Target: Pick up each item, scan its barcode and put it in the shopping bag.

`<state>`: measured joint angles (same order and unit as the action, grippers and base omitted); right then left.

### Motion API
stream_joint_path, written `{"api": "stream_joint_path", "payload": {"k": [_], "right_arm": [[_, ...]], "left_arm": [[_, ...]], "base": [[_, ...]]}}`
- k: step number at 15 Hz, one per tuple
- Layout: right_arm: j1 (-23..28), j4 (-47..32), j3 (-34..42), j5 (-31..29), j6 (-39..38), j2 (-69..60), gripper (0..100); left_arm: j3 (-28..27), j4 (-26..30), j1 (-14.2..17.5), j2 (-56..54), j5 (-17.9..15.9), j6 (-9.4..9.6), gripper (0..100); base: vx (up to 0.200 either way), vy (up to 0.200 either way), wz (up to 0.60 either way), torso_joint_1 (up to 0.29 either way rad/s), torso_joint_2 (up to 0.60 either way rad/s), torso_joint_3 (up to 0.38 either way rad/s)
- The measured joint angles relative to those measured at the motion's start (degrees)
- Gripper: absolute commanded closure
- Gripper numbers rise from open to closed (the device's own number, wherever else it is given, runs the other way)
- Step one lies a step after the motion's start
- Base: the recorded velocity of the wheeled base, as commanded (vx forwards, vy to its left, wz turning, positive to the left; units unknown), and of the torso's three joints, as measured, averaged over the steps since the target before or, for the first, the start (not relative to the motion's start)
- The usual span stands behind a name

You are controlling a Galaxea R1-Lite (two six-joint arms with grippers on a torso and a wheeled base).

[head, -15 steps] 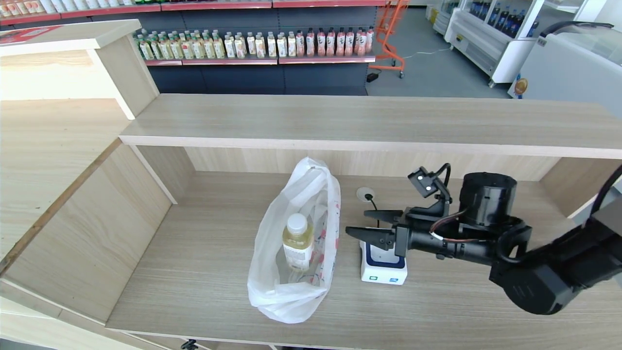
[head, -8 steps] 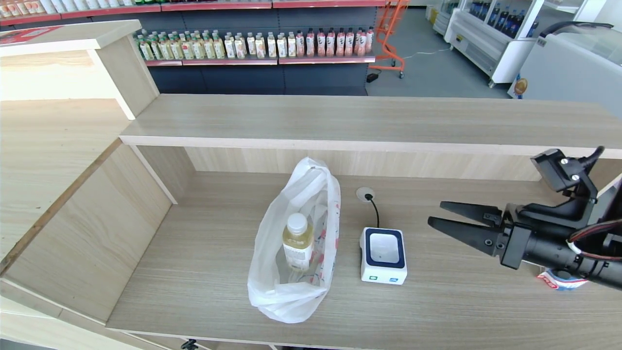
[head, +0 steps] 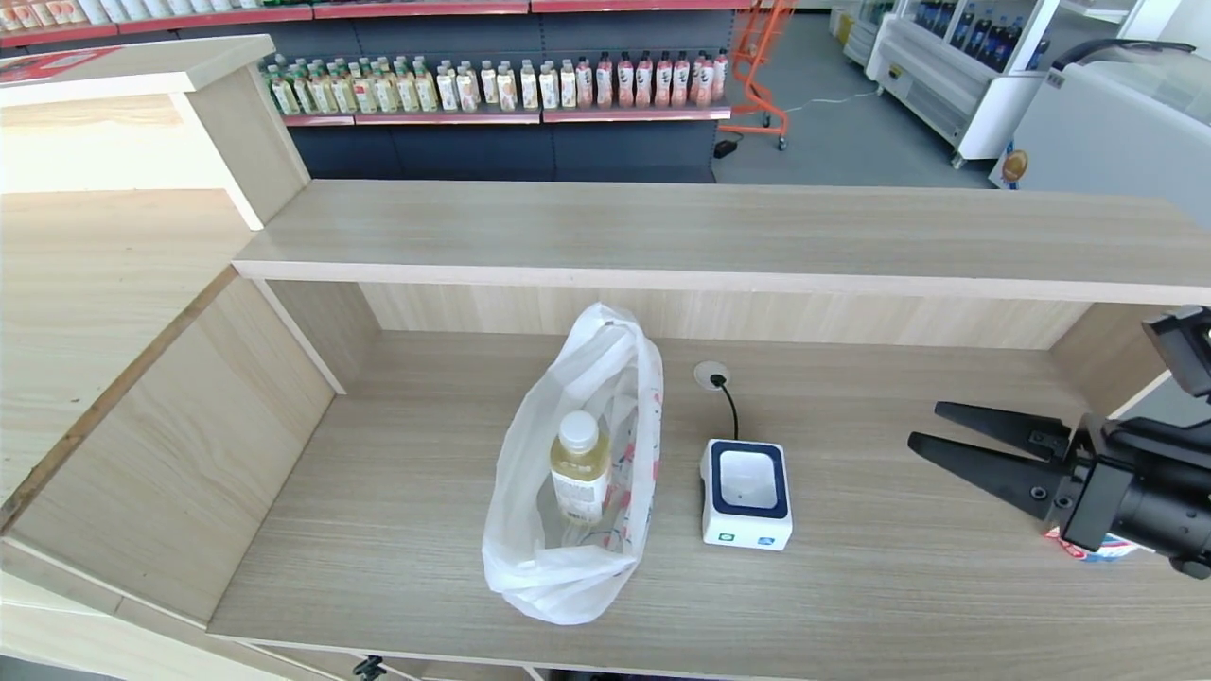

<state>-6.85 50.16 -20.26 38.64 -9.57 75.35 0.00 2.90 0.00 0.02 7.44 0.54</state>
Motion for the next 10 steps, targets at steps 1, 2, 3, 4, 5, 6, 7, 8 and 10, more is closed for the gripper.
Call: {"api": "stream_joint_path", "payload": {"k": [1,2,3,4,5,6,7,8,10], "right_arm": [[0.7,0.0,0.2,0.0,0.0,-0.1,0],[1.7,0.0,0.5,0.0,0.0,-0.2,0],[2.9,0.0,0.6,0.0,0.1,-0.4,0],[4.1,-0.1,0.6,0.0,0.1,-0.4,0],[5.6,0.0,0.6,0.0,0.1,-0.3,0],[7.5,0.0,0.3,-0.1,0.2,0.0,0],[9.4,-0.1,0.0,-0.5,0.3,0.5,0],[11.2,0.0,-0.5,-2.8,0.4,1.2,0],[13.1,-0.3,-1.5,-9.6,0.0,2.2,0]], "left_arm": [[0.0,0.0,0.0,0.0,0.0,0.06,0],[0.0,0.0,0.0,0.0,0.0,0.01,0],[0.0,0.0,0.0,0.0,0.0,0.0,0],[0.0,0.0,0.0,0.0,0.0,0.0,0],[0.0,0.0,0.0,0.0,0.0,0.01,0],[0.0,0.0,0.0,0.0,0.0,0.01,0],[0.0,0.0,0.0,0.0,0.0,0.01,0],[0.0,0.0,0.0,0.0,0.0,0.01,0],[0.0,0.0,0.0,0.0,0.0,0.06,0]], "base": [[-0.2,0.0,0.0,0.002,0.0,0.002],[0.0,0.0,0.0,0.0,0.0,0.0],[0.0,0.0,0.0,0.0,0.0,0.0],[0.0,0.0,0.0,0.0,0.0,0.0],[0.0,-0.2,0.0,-0.012,0.0,0.012],[0.0,-0.2,0.0,0.017,0.01,-0.002],[0.0,-0.2,0.0,0.007,0.0,0.002],[0.0,-0.2,0.0,0.007,0.0,0.007],[0.0,-0.2,0.0,0.01,0.0,0.002]]}}
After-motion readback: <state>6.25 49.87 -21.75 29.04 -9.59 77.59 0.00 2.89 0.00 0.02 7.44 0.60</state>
